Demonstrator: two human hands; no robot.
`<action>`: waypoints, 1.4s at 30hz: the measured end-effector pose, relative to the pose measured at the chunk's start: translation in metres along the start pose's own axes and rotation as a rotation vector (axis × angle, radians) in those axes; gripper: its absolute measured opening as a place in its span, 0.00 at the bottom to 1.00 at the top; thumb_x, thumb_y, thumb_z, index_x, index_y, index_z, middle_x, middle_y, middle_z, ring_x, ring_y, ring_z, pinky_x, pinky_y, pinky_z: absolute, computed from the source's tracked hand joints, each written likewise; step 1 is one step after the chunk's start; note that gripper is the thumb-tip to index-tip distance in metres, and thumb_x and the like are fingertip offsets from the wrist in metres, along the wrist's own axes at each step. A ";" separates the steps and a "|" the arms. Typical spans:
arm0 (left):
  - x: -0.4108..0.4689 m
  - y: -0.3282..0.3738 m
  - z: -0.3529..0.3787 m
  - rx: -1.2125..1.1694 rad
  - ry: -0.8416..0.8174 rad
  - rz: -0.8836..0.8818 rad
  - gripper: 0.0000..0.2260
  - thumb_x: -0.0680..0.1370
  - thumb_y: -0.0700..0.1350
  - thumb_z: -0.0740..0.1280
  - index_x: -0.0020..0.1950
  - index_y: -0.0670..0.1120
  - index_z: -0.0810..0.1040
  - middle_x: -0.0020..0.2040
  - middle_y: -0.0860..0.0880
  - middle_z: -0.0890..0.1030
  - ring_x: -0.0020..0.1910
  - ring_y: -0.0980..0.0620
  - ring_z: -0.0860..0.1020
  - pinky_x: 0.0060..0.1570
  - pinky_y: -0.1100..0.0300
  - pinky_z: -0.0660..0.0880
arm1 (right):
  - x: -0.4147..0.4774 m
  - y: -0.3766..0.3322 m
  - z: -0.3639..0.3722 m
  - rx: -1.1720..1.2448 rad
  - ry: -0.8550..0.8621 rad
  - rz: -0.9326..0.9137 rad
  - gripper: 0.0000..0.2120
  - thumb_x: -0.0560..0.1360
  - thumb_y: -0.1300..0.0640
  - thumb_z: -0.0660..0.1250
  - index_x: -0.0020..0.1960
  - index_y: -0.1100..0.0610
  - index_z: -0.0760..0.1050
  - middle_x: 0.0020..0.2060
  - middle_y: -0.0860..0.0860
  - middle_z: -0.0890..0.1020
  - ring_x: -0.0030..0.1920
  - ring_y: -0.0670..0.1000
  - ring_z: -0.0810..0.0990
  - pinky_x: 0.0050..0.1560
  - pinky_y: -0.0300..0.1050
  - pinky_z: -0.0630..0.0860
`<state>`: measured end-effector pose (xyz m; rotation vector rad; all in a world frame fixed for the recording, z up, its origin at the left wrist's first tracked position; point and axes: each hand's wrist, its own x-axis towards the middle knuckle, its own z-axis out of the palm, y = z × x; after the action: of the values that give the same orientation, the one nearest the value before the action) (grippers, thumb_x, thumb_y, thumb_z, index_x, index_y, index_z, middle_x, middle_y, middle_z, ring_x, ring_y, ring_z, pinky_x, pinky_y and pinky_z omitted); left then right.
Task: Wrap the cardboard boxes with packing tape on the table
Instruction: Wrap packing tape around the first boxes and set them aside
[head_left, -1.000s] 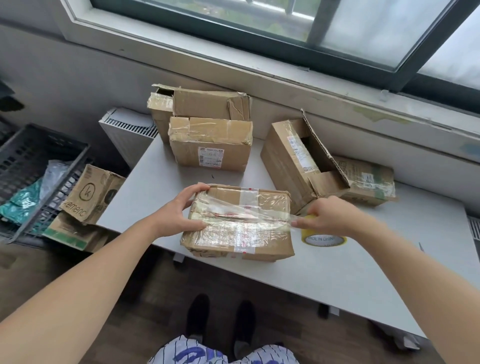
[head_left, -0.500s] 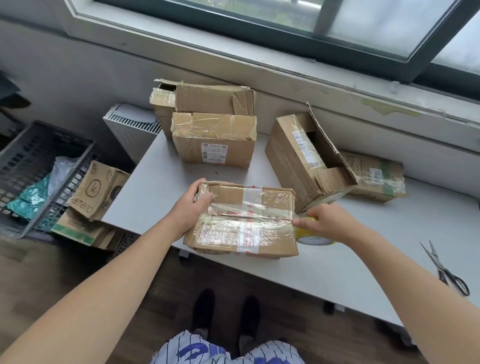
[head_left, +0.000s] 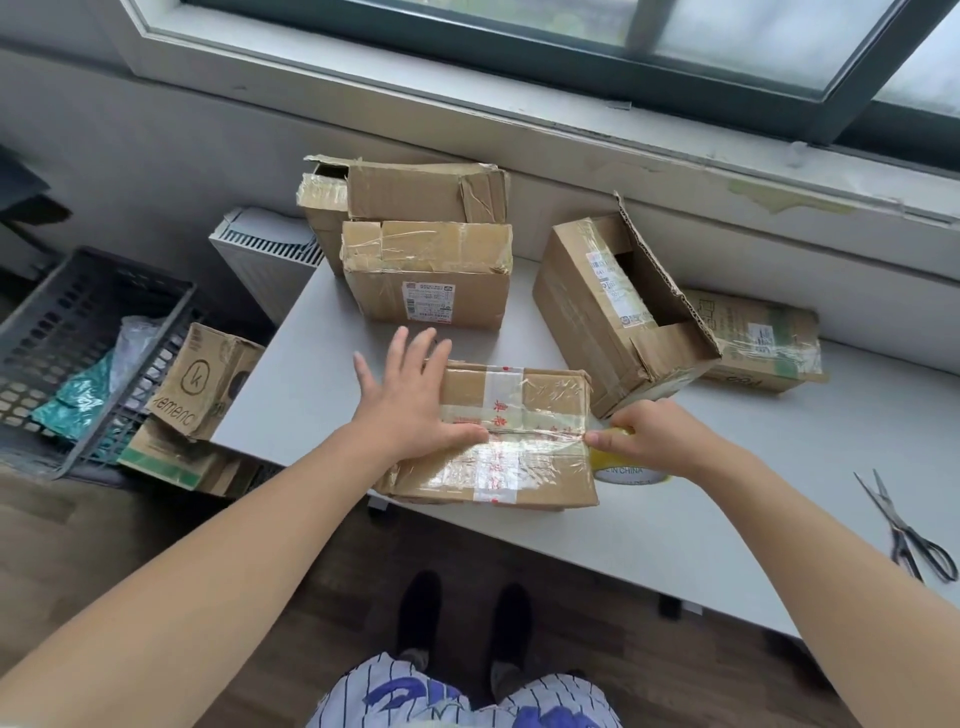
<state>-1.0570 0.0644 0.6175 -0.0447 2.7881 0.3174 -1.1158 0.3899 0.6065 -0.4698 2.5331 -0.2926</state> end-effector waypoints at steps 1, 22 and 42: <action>0.003 0.004 -0.001 0.053 -0.010 0.017 0.59 0.65 0.83 0.59 0.84 0.52 0.43 0.83 0.54 0.40 0.82 0.47 0.33 0.73 0.23 0.40 | 0.000 0.000 0.000 0.000 0.002 0.000 0.32 0.73 0.26 0.62 0.32 0.55 0.71 0.30 0.53 0.77 0.34 0.52 0.76 0.35 0.49 0.68; 0.050 0.080 -0.021 0.053 -0.224 0.113 0.55 0.55 0.84 0.66 0.73 0.51 0.70 0.67 0.52 0.79 0.68 0.47 0.75 0.62 0.47 0.67 | 0.001 -0.008 -0.005 0.051 -0.016 0.010 0.30 0.74 0.27 0.64 0.30 0.52 0.70 0.27 0.49 0.75 0.33 0.50 0.75 0.33 0.47 0.67; 0.044 0.028 -0.020 -0.171 -0.186 0.090 0.34 0.70 0.78 0.58 0.30 0.47 0.66 0.24 0.51 0.65 0.27 0.49 0.67 0.32 0.54 0.58 | 0.000 -0.015 -0.006 0.075 -0.007 -0.016 0.34 0.73 0.27 0.64 0.41 0.61 0.80 0.32 0.55 0.79 0.39 0.55 0.80 0.37 0.48 0.70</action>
<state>-1.1069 0.0878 0.6276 0.0665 2.5770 0.5527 -1.1146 0.3765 0.6162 -0.4617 2.5026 -0.3900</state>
